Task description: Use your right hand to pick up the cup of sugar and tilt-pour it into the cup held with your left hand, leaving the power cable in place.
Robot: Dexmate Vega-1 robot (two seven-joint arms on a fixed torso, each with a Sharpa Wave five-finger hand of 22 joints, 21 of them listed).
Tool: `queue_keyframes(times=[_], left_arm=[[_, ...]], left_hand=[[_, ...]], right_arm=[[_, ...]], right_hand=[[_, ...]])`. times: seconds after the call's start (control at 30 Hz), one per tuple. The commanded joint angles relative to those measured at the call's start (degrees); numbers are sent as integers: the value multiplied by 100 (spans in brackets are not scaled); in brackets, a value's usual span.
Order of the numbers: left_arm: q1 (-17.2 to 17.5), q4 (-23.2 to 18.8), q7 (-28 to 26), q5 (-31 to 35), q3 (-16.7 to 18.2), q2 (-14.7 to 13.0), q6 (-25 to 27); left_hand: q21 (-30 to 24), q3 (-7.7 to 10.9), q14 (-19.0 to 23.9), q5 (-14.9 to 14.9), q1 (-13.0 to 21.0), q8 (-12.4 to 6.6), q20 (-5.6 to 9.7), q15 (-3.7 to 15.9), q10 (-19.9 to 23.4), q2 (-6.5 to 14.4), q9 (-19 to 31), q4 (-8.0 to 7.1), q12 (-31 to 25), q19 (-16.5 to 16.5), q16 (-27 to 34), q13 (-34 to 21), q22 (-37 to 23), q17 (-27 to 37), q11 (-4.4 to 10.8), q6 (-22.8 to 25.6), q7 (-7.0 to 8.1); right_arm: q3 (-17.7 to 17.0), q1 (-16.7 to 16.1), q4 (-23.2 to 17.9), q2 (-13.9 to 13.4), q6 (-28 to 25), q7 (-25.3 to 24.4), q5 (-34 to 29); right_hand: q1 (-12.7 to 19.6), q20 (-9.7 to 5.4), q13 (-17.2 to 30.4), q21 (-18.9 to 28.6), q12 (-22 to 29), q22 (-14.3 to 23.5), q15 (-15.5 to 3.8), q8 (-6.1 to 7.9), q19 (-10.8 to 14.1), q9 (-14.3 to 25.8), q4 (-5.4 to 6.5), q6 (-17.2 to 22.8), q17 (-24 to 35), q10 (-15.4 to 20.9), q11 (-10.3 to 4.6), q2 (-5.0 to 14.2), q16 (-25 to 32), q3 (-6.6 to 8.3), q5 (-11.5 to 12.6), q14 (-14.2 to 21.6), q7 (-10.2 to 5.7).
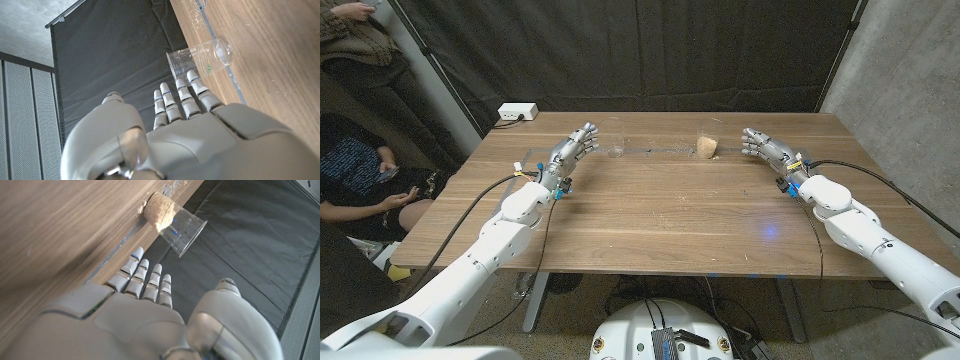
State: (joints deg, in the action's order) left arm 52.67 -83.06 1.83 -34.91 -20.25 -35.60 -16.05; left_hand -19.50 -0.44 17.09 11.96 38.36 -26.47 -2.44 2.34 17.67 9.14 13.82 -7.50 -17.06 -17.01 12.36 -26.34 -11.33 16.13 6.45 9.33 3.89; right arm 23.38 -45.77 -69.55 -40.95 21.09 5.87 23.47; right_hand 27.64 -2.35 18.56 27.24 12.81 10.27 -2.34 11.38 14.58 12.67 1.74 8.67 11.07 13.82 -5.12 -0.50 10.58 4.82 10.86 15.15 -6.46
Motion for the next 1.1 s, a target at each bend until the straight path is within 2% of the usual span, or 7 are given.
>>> queue_keyframes(times=[0.03,0.27,0.57,0.67,0.73,0.9,1.1], left_arm=[[233,-393,-168,116,91,-237,82],[366,-557,-300,199,130,-344,152],[369,-552,-375,340,117,-341,87],[374,-574,-391,355,112,-350,119],[364,-597,-401,373,100,-360,162],[301,-602,-394,428,68,-382,229],[262,-615,-401,495,30,-402,283]], left_hand=[[-11,35,76,39,-12,12,25,414,50,-16,6,-11,10,-39,47,-7,-7,-5,9,36,0],[-8,46,92,40,-20,29,27,413,72,-19,-5,-6,21,-47,50,10,-6,-25,29,43,8],[-4,59,103,41,-33,44,38,415,84,-18,-16,-5,39,-52,52,30,-5,-47,21,59,2],[-6,61,106,41,-36,44,38,415,83,-18,-18,-4,44,-60,52,33,-5,-51,21,69,0],[-4,64,116,41,-38,44,39,419,104,-18,-20,-4,40,-59,55,37,-4,-55,27,80,3],[-3,70,120,41,-45,48,46,414,109,-19,-25,-3,50,-64,55,46,-4,-66,26,99,-1],[1,77,121,41,-53,58,57,419,122,-19,-31,-3,57,-65,54,57,-3,-77,21,104,-6]], right_arm=[[146,498,1135,117,588,-187,-487],[336,1059,2370,454,1155,-224,-707],[760,1755,3733,580,1959,-605,-1318],[822,1775,3818,560,2061,-695,-1337],[885,1682,3622,423,2005,-820,-1449],[1001,1547,3144,174,1642,-1092,-1726],[1182,1705,3355,204,1682,-1208,-1967]], right_hand=[[-38,-263,1,-11,18,20,-831,10,40,29,-7,-25,24,26,0,-35,40,-18,57,12,18],[-45,-303,1,-17,40,20,-860,8,88,35,-17,-76,24,46,-57,-43,54,-21,76,32,9],[-51,-297,2,-99,-17,21,-852,-14,32,48,-60,-283,21,-179,-126,-118,15,-46,116,-116,-20],[-60,-279,3,-131,-30,21,-840,-22,2,52,-77,-361,22,-241,-112,-166,-5,-66,129,-201,-25],[-60,-251,4,-164,-53,22,-812,-33,-31,56,-97,-451,22,-335,-86,-212,-15,-84,146,-271,-31],[-47,-58,8,-296,-90,27,-757,-37,-211,66,-161,-678,24,-551,-93,-337,-50,-130,213,-547,-68],[-77,-9,11,-411,-120,34,-668,-25,-385,74,-169,-824,35,-756,-32,-359,-55,-151,271,-779,-54]])
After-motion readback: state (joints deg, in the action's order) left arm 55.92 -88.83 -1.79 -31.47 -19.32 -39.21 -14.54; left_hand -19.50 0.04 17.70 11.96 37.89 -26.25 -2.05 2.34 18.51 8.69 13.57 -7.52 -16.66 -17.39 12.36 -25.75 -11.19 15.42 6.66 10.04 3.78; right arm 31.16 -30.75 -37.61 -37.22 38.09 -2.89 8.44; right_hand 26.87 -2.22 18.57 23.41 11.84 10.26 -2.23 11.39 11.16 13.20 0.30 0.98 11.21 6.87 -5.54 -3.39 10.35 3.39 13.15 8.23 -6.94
